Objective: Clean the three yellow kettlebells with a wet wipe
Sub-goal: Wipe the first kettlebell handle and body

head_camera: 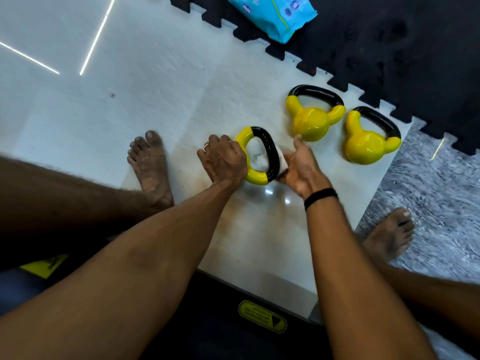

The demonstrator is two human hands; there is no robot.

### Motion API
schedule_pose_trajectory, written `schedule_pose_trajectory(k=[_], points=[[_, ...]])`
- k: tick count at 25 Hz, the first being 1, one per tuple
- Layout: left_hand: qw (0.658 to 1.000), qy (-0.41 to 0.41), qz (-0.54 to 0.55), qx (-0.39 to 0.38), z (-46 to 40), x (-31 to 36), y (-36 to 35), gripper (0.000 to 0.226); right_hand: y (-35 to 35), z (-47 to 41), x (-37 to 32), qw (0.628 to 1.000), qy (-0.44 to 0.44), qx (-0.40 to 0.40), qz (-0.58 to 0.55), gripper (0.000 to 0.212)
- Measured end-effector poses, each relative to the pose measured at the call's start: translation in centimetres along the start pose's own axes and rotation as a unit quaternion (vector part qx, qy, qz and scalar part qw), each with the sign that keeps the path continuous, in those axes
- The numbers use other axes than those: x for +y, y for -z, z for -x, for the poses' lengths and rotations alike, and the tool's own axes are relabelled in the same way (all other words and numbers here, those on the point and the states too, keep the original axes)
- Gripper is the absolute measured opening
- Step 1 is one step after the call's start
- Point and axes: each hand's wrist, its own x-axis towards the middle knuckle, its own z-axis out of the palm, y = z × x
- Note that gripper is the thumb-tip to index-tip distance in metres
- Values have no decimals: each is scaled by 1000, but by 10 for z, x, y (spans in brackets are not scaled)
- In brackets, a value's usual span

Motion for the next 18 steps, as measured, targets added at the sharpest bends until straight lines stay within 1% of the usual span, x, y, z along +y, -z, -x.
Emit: schedule_pose_trajectory(k=[1,2,4,5,7,8,9,10,11,12,13,15,16,17,18], points=[[1000,-1,-4,4,1,0,0,56,-5,1,-3,1000,13,5,-3,69],[1000,-2,-4,5,0,-1,0,56,-7,3,0,999,31,30,20,65],[1000,-5,-1,3,-1,1,0,57,-4,4,16,988,51,102,105,48],[1000,-4,3,0,-1,0,0,58,-2,7,21,985,48,123,108,39],[1000,-4,-1,2,0,-1,-1,57,7,9,21,981,58,134,128,21],[1000,-5,-9,2,1,-1,0,56,9,10,16,975,86,140,153,16],[1000,-6,-13,0,1,-1,0,53,8,12,13,961,125,160,187,17],[1000,-6,-13,-3,0,-1,-1,50,5,15,14,937,174,194,232,19],[1000,-4,-11,-4,0,-1,-1,48,0,22,18,903,218,231,288,17],[1000,-5,-11,-1,-1,-1,-2,48,-4,30,27,863,252,256,354,14],[1000,-7,-11,2,-1,-1,-2,48,-8,35,38,825,286,266,408,14],[1000,-11,-8,6,0,-1,-2,49,-7,36,55,766,371,232,472,12],[1000,-12,-7,7,1,-1,-2,48,-3,32,59,723,427,198,506,10],[1000,-11,-7,9,1,-1,-2,47,3,27,57,662,485,162,548,9],[1000,-11,-9,9,1,-2,-2,46,12,22,50,584,534,120,600,11]])
